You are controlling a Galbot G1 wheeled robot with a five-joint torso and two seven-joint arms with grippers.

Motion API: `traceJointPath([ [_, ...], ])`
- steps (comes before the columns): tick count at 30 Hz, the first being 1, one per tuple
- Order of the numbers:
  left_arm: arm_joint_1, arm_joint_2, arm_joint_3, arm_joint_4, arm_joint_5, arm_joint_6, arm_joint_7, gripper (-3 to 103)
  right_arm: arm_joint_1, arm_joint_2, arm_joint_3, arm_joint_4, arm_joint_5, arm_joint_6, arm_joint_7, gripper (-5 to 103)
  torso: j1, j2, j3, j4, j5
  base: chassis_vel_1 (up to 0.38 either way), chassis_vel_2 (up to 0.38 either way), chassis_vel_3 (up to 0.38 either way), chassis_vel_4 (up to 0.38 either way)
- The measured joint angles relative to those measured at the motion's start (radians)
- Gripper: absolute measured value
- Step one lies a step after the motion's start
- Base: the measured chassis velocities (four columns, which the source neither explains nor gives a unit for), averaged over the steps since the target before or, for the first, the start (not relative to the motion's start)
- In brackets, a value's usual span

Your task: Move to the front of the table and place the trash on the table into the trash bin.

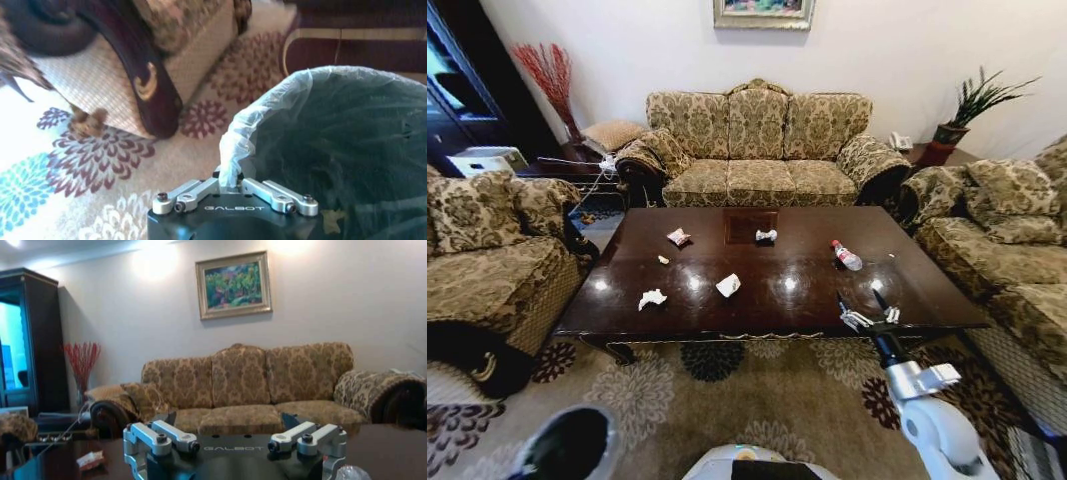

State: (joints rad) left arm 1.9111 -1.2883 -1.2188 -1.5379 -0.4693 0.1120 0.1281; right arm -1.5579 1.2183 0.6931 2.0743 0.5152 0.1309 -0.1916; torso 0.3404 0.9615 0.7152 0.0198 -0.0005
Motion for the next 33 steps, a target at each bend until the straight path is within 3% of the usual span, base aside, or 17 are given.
traceJointPath([
  [2,0.107,-0.017,-0.057,-0.111,-0.049,0.031,0.001,0,0.046,0.029,-0.01,-0.048,-0.027,0.028,-0.012,100,0.0,0.0,0.0,0.0004,0.0004,0.0,0.0,0.0,0.0],
  [5,0.172,-0.027,-0.105,-0.19,-0.076,0.049,0.002,0,0.067,0.043,-0.016,-0.08,-0.053,0.048,-0.022,100,0.0,0.0,0.0,0.0013,0.0007,0.0,0.0,0.0,0.0],
  [7,0.232,-0.035,-0.175,-0.278,-0.105,0.072,0.033,0,0.072,0.048,-0.018,-0.096,-0.072,0.056,-0.056,100,0.0,0.0,0.0,0.0009,0.0005,0.0,0.0,0.0,0.0],
  [11,0.305,-0.036,-0.249,-0.382,-0.145,0.086,0.05,0,0.068,0.074,-0.013,-0.105,-0.093,0.079,-0.096,100,0.0,0.0,0.0,-0.0004,0.0006,0.0,0.0,0.0,0.0],
  [17,0.369,-0.047,-0.327,-0.497,-0.201,0.123,0.051,0,0.062,0.101,-0.021,-0.123,-0.1,0.09,-0.112,100,0.0,0.0,0.0,0.0007,0.0005,0.0,0.0,0.0,0.0],
  [21,0.396,-0.048,-0.398,-0.623,-0.292,0.165,0.036,0,0.055,0.107,-0.022,-0.129,-0.1,0.096,-0.134,100,0.0,0.0,0.0,0.0005,0.0004,0.0,0.0,0.0,0.0],
  [25,0.376,0.0,-0.463,-0.8,-0.452,0.269,-0.028,0,0.042,0.117,-0.021,-0.13,-0.114,0.114,-0.145,100,0.0,0.0,0.0,0.0007,0.0008,0.0,0.0,0.0,0.0],
  [26,0.376,0.0,-0.463,-0.8,-0.452,0.269,-0.028,0,0.042,0.117,-0.021,-0.13,-0.114,0.114,-0.145,100,0.0,0.0,0.0,0.0007,0.0008,0.0,0.0,0.0,0.0],
  [28,0.331,0.051,-0.473,-0.881,-0.55,0.335,-0.089,0,0.02,0.128,-0.023,-0.12,-0.13,0.13,-0.146,100,0.0,0.0,0.0,0.0002,0.0006,0.0,0.0,0.0,0.0],
  [30,0.312,0.071,-0.472,-0.901,-0.58,0.356,-0.109,0,0.011,0.131,-0.024,-0.115,-0.135,0.135,-0.144,100,0.0,0.0,0.0,0.0001,0.0006,0.0,0.0,0.0,0.0],
  [33,0.206,0.17,-0.409,-0.936,-0.67,0.413,-0.198,0,-0.02,0.151,-0.033,-0.097,-0.176,0.165,-0.128,100,0.0,0.0,0.0,0.0003,0.0003,0.0,0.0,0.0,0.0],
])
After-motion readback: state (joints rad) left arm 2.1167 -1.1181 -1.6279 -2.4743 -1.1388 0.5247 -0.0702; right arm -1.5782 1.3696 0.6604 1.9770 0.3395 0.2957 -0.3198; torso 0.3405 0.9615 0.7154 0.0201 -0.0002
